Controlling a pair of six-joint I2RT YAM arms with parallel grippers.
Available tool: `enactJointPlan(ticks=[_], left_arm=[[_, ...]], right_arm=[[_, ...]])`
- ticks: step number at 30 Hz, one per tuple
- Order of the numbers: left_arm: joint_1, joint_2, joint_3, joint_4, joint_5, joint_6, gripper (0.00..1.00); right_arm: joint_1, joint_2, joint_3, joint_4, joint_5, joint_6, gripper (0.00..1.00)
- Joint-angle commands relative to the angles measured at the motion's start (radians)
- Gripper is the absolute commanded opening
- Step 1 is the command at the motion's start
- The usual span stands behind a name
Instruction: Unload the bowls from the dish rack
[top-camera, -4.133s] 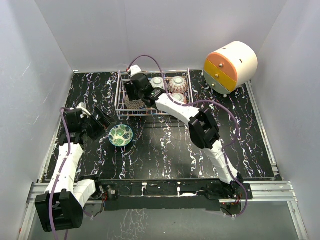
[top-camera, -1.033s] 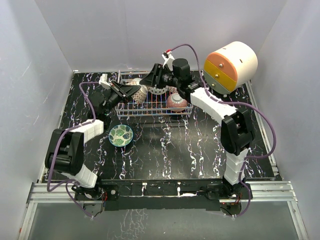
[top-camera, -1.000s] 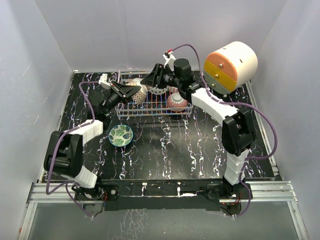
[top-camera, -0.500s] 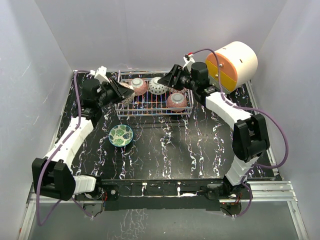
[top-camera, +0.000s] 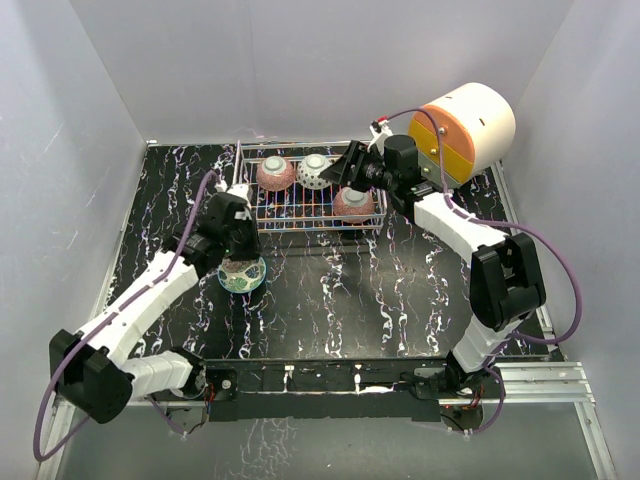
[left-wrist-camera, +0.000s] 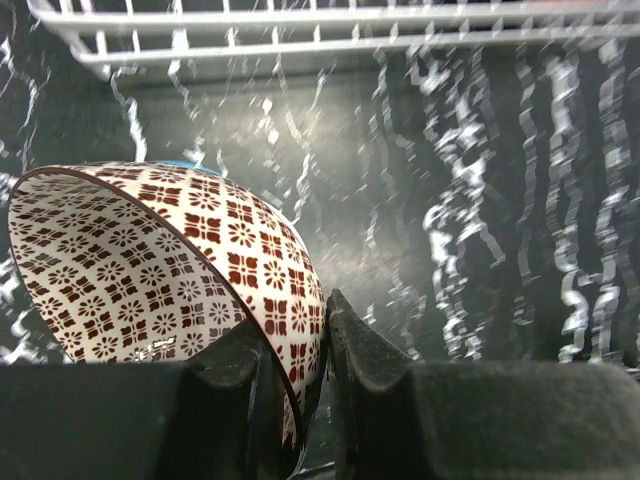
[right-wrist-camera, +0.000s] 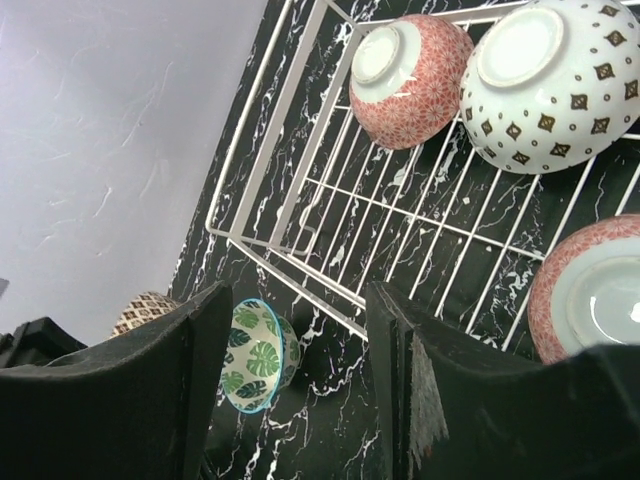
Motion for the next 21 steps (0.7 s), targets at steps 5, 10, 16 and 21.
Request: enactJointPlan(ticks=[5, 10, 16, 21], left_arm=[[-0.134, 0.132, 0.093, -0.253, -0.278, 0.085, 0.00], [-0.154, 0.203, 0.075, -0.262, -0.299, 0.105, 0.00], [-0.160, 0.255, 0.037, -0.211, -0.275, 0.104, 0.00], [-0.161, 0.346, 0.046, -0.215, -0.289, 0.117, 0.00]], right_arm=[[-0.005, -0.064, -0.042, 0.039, 0.017, -0.037, 0.59], [-0.014, -0.070, -0.056, 0.037, 0.012, -0.044, 0.59], [-0.025, -0.087, -0.069, 0.026, 0.001, -0.063, 0.59], [-0.038, -0.099, -0.090, 0.026, -0.006, -0.063, 0.59]])
